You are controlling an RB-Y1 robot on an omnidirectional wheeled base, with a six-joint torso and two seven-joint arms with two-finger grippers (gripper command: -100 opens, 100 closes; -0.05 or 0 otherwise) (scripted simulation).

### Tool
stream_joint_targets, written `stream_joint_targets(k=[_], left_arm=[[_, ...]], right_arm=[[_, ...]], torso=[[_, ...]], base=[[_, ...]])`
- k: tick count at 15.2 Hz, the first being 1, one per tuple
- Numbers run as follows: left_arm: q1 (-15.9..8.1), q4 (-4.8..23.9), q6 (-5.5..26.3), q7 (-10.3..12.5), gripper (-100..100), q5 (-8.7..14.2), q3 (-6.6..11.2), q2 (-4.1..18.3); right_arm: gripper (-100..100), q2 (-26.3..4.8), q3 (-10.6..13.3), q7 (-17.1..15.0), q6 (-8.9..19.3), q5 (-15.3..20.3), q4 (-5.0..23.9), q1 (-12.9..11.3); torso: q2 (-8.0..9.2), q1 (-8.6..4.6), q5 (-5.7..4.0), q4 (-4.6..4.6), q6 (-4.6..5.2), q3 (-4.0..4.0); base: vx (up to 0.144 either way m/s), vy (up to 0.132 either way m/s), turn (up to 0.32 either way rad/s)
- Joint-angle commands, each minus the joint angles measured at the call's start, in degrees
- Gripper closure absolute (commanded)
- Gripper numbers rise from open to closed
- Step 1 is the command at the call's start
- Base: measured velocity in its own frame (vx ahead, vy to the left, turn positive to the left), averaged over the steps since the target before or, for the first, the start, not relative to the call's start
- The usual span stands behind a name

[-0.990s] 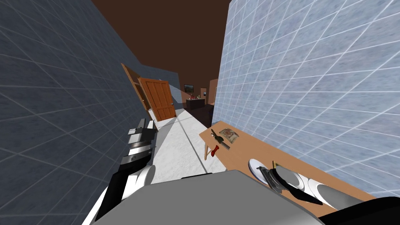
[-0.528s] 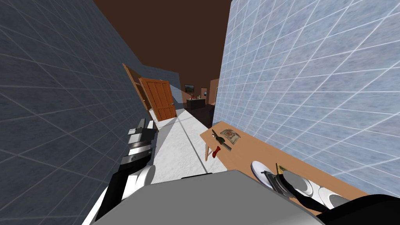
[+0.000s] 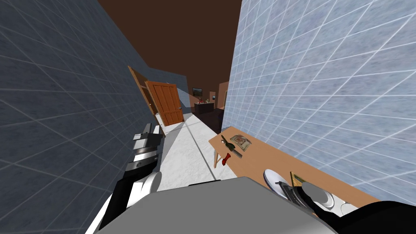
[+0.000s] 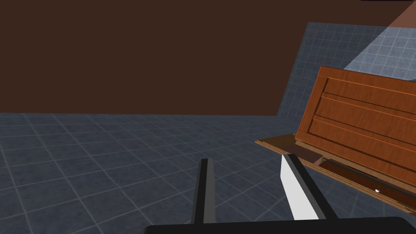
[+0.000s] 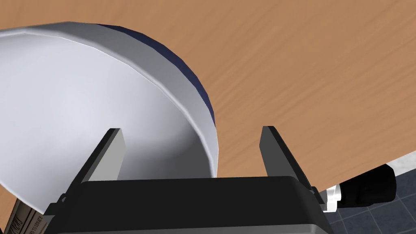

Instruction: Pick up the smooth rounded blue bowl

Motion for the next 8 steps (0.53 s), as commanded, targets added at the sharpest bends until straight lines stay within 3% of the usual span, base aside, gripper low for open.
stream_joint_targets(k=[1,2,3,6,8], left_arm=[[0.00,0.00,0.00,0.00,0,0.00,0.00,0.00],[0.00,0.00,0.00,0.00,0,0.00,0.00,0.00],[0.00,0.00,0.00,0.00,0,0.00,0.00,0.00],[0.00,0.00,0.00,0.00,0,0.00,0.00,0.00],[0.00,0.00,0.00,0.00,0,0.00,0.00,0.00]], right_arm=[[-100,0.11,-0.35,2.72,-0.08,-0.14,0.16,0.13],[-100,1.91,-3.07,4.05,-1.23,-2.45,2.89,2.15],[-100,1.91,-4.03,4.95,-1.23,-2.45,2.89,2.15],[-100,1.91,-4.24,8.42,-1.23,-2.45,2.89,2.15],[-100,1.88,-4.15,7.63,-1.21,-2.40,2.83,2.12]], torso=[[0.00,0.00,0.00,0.00,0.00,0.00],[0.03,-0.03,-0.01,0.01,0.00,0.02],[0.03,0.00,-0.01,0.01,0.02,0.02],[0.01,-0.01,0.00,0.00,0.00,0.00],[0.06,-0.06,-0.01,0.01,0.00,0.03]], base=[[0.008,0.005,-0.001],[0.024,0.024,0.037],[0.038,0.028,0.027],[0.021,0.012,0.000],[0.000,0.000,0.000]])
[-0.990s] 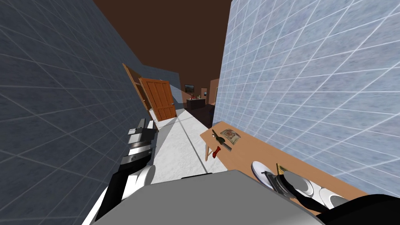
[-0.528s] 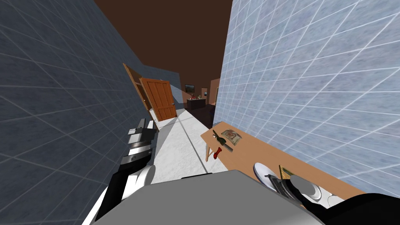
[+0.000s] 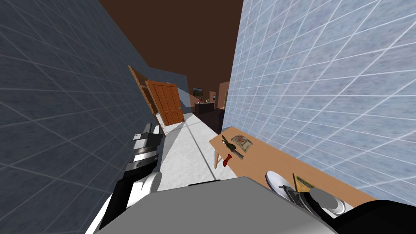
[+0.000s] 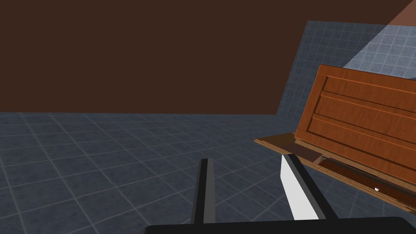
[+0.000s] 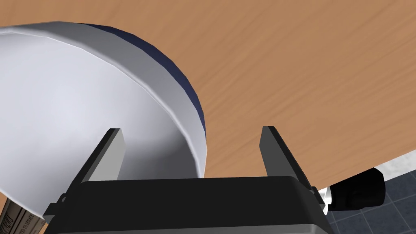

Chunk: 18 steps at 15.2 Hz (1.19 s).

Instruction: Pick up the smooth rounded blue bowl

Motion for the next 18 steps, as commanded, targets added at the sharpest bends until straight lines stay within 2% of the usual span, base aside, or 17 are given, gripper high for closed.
stream_joint_targets(k=[1,5,6,7,9,10,11,13,14,15,18], left_arm=[[0.00,0.00,0.00,0.00,0,0.00,0.00,0.00],[0.00,0.00,0.00,0.00,0,0.00,0.00,0.00],[0.00,0.00,0.00,0.00,0,0.00,0.00,0.00],[0.00,0.00,0.00,0.00,0,0.00,0.00,0.00],[-0.01,0.00,0.00,0.00,0,0.00,0.00,0.00],[0.00,0.00,0.00,0.00,0,0.00,0.00,0.00],[0.00,0.00,0.00,0.00,0,0.00,0.00,0.00],[0.00,0.00,0.00,0.00,0,0.00,0.00,0.00],[0.00,0.00,0.00,0.00,0,0.00,0.00,0.00],[0.00,0.00,0.00,0.00,0,0.00,0.00,0.00],[0.00,0.00,0.00,0.00,0,0.00,0.00,0.00]], right_arm=[[100,0.00,0.00,0.00,0.00,0.00,0.00,0.00],[100,0.03,0.02,-0.01,-0.07,-0.02,0.01,0.04],[100,-1.77,2.90,-2.89,1.14,2.27,-2.69,-1.99],[100,-1.77,3.82,-3.91,1.14,2.27,-2.69,-1.99],[100,-1.77,3.82,-5.21,1.14,2.27,-2.69,-1.99],[100,-3.57,6.37,-7.07,2.29,4.57,-5.17,-4.01],[100,-3.57,7.59,-8.35,2.29,4.57,-5.42,-4.01],[100,-3.57,7.70,-10.92,2.29,4.57,-5.42,-4.01],[100,-5.36,10.24,-12.31,3.44,6.88,-8.15,-6.03],[100,-5.36,11.33,-13.54,3.44,6.88,-8.15,-6.03],[100,-5.36,11.59,-16.52,3.44,6.88,-8.15,-6.03]], torso=[[0.00,0.00,0.00,0.00,0.00,0.00],[0.02,-0.02,0.01,0.02,-0.03,0.02],[0.02,-0.01,0.02,0.03,-0.03,0.02],[0.07,-0.04,0.05,0.07,-0.10,0.06],[0.15,-0.10,0.04,0.08,-0.08,0.11],[0.14,-0.08,0.05,0.08,-0.07,0.11],[0.15,-0.07,0.10,0.11,-0.13,0.12],[0.18,-0.04,0.08,0.10,-0.09,0.14],[0.16,-0.01,0.09,0.10,-0.09,0.13],[0.18,0.02,0.13,0.13,-0.13,0.15],[0.20,0.06,0.15,0.13,-0.11,0.16]], base=[[0.000,0.000,0.000],[-0.001,0.000,-0.003],[-0.036,-0.019,-0.041],[-0.054,-0.036,-0.023],[-0.029,-0.026,0.009],[-0.041,-0.026,-0.050],[-0.046,-0.035,-0.028],[-0.023,-0.022,0.006],[-0.034,-0.018,-0.041],[-0.044,-0.024,-0.032],[-0.018,-0.016,0.002]])
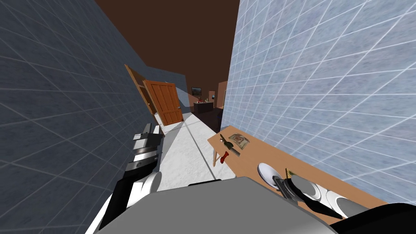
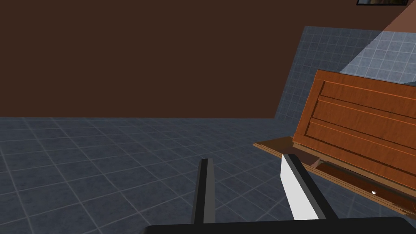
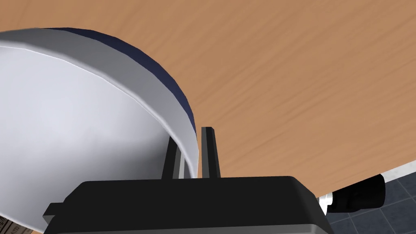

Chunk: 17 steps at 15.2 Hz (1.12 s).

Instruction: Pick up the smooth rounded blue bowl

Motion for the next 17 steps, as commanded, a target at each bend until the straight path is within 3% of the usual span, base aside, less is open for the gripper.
stream_joint_targets(k=[1,2,3,6,7,8,11,12,13,16,17], left_arm=[[0.00,0.00,0.00,0.00,0,0.00,0.00,0.00],[0.00,0.00,0.00,0.00,0,0.00,0.00,0.00],[0.00,0.00,0.00,0.00,0,0.00,0.00,0.00],[0.00,0.00,0.00,0.00,0,0.00,0.00,0.00],[0.00,0.00,0.00,0.00,0,0.00,0.00,0.00],[0.00,0.00,0.00,0.00,0,0.00,0.00,0.00],[0.00,0.00,0.00,0.00,0,0.00,0.00,0.00],[0.00,0.00,0.00,0.00,0,0.00,0.00,0.00],[0.00,0.00,0.00,0.00,0,0.00,0.00,0.00],[0.00,0.00,0.00,0.00,0,0.00,0.00,0.00],[0.00,0.00,0.00,0.00,0,0.00,0.00,0.00]], right_arm=[[100,-0.08,0.19,-1.72,0.09,0.10,-0.15,-0.04],[100,-1.87,3.00,-3.78,1.24,2.41,-2.88,-2.06],[100,-1.87,3.99,-4.84,1.24,2.41,-2.88,-2.06],[100,-1.87,4.08,-7.43,1.24,2.41,-2.88,-2.06],[100,-3.67,6.79,-9.46,2.39,4.71,-5.61,-4.08],[100,-3.67,7.88,-10.56,2.39,4.71,-5.61,-4.08],[100,-3.67,7.96,-13.14,2.39,4.71,-5.61,-4.08],[100,-5.46,10.67,-15.15,3.54,7.02,-8.34,-6.09],[100,-5.46,11.69,-16.24,3.54,7.02,-8.34,-6.09],[100,-5.46,11.85,-18.85,3.54,7.02,-8.34,-6.09],[100,-7.26,14.52,-20.42,4.69,9.32,-11.07,-8.11]], torso=[[0.00,0.00,0.00,0.00,0.00,0.00],[-0.02,0.03,0.01,0.00,0.00,-0.01],[0.00,0.02,0.06,0.04,-0.05,0.01],[0.05,0.01,0.01,0.01,0.02,0.03],[0.02,0.04,0.02,0.00,0.04,0.01],[0.02,0.04,0.06,0.02,-0.01,0.02],[0.05,0.03,0.05,-0.01,0.05,0.02],[0.02,0.06,0.05,-0.03,0.06,-0.01],[0.02,0.06,0.09,-0.02,0.03,0.00],[0.01,0.05,0.06,-0.07,0.08,-0.03],[-0.03,0.08,0.07,-0.08,0.08,-0.06]], base=[[0.000,0.000,0.000],[-0.025,-0.018,-0.048],[-0.040,-0.033,-0.028],[-0.019,-0.015,0.007],[-0.025,-0.015,-0.052],[-0.040,-0.028,-0.030],[-0.021,-0.017,0.005],[-0.034,-0.019,-0.045],[-0.044,-0.032,-0.027],[-0.019,-0.016,0.002],[-0.022,-0.017,-0.045]])
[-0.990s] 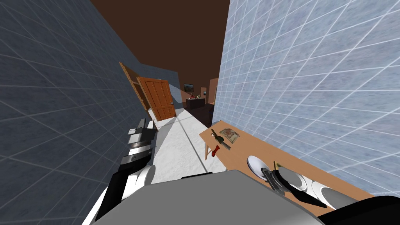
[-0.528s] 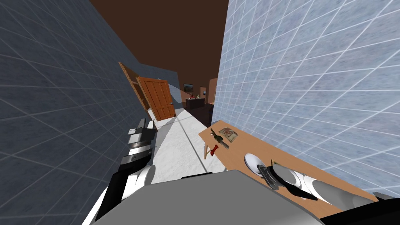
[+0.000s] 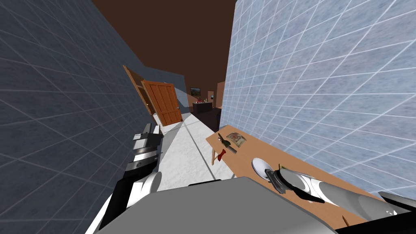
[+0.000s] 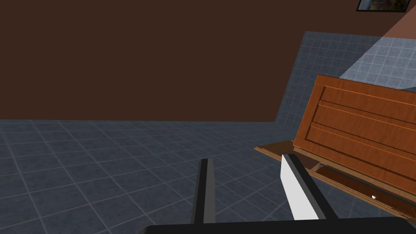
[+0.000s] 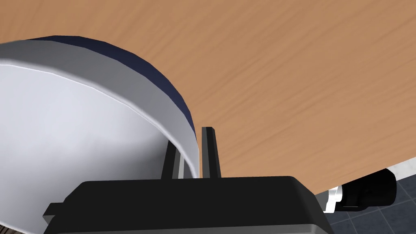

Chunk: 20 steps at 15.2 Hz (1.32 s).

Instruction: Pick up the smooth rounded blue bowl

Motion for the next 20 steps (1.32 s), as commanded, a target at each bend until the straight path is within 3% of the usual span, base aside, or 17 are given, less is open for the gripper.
stream_joint_targets(k=[1,4,5,6,9,10,11,14,15,16,18,20], left_arm=[[0.00,0.00,0.00,0.00,0,0.00,0.00,0.00],[0.00,0.00,0.00,0.00,0,0.00,0.00,0.00],[0.00,0.00,0.00,0.00,0,0.00,0.00,0.00],[0.00,0.00,0.00,0.00,0,0.00,0.00,0.00],[0.00,0.00,0.00,0.00,0,0.00,0.00,0.00],[0.00,0.00,0.00,0.00,0,0.00,0.00,0.00],[0.00,0.00,0.00,0.00,0,0.00,0.00,0.00],[0.00,0.00,0.00,0.00,0,0.00,0.00,0.00],[0.00,0.00,0.00,0.00,0,0.00,0.00,0.00],[0.00,0.00,0.00,0.00,0,0.00,0.00,0.00],[0.00,0.00,0.00,0.00,0,0.00,0.00,0.00],[0.00,0.00,0.00,0.00,0,0.00,0.00,0.00]], right_arm=[[100,-1.25,2.86,-2.86,1.01,1.49,-1.99,-1.08],[100,-1.25,2.99,-5.85,1.01,1.49,-1.99,-1.08],[100,-3.04,5.73,-7.55,2.16,3.80,-4.72,-3.10],[100,-3.04,6.82,-8.85,2.16,3.80,-4.72,-3.10],[100,-3.04,6.88,-11.56,2.16,3.80,-4.72,-3.10],[100,-4.84,9.64,-13.23,3.31,6.10,-7.45,-5.12],[100,-4.84,10.66,-14.17,3.31,6.10,-7.45,-5.12],[100,-4.84,10.76,-17.27,3.31,6.10,-7.45,-5.12],[100,-6.63,13.52,-18.81,4.46,8.41,-10.17,-7.13],[100,-6.63,14.57,-20.03,4.46,8.41,-10.17,-7.13],[100,-6.63,14.65,-22.67,4.46,8.41,-10.17,-7.13],[100,-6.64,14.51,-22.00,4.47,8.39,-10.20,-7.05]], torso=[[0.00,0.00,0.00,0.00,0.00,0.00],[0.04,-0.01,-0.02,-0.03,0.07,0.01],[0.01,0.01,-0.01,-0.02,0.08,0.00],[0.03,0.01,0.02,0.00,0.07,0.02],[0.07,0.00,0.00,0.02,0.11,0.05],[0.05,0.03,0.00,0.03,0.11,0.04],[0.06,0.03,0.03,0.06,0.10,0.06],[0.13,0.03,0.02,0.08,0.14,0.11],[0.12,0.05,0.03,0.09,0.15,0.11],[0.14,0.04,0.06,0.12,0.14,0.13],[0.19,0.03,0.04,0.11,0.15,0.15],[0.15,0.08,0.06,0.10,0.16,0.13]], base=[[-0.038,-0.028,-0.021],[-0.022,-0.015,0.000],[-0.029,-0.019,-0.040],[-0.039,-0.033,-0.031],[-0.019,-0.017,0.002],[-0.024,-0.016,-0.038],[-0.039,-0.028,-0.027],[-0.021,-0.016,-0.001],[-0.027,-0.024,-0.040],[-0.036,-0.032,-0.028],[-0.024,-0.021,0.001],[-0.009,-0.005,0.001]])
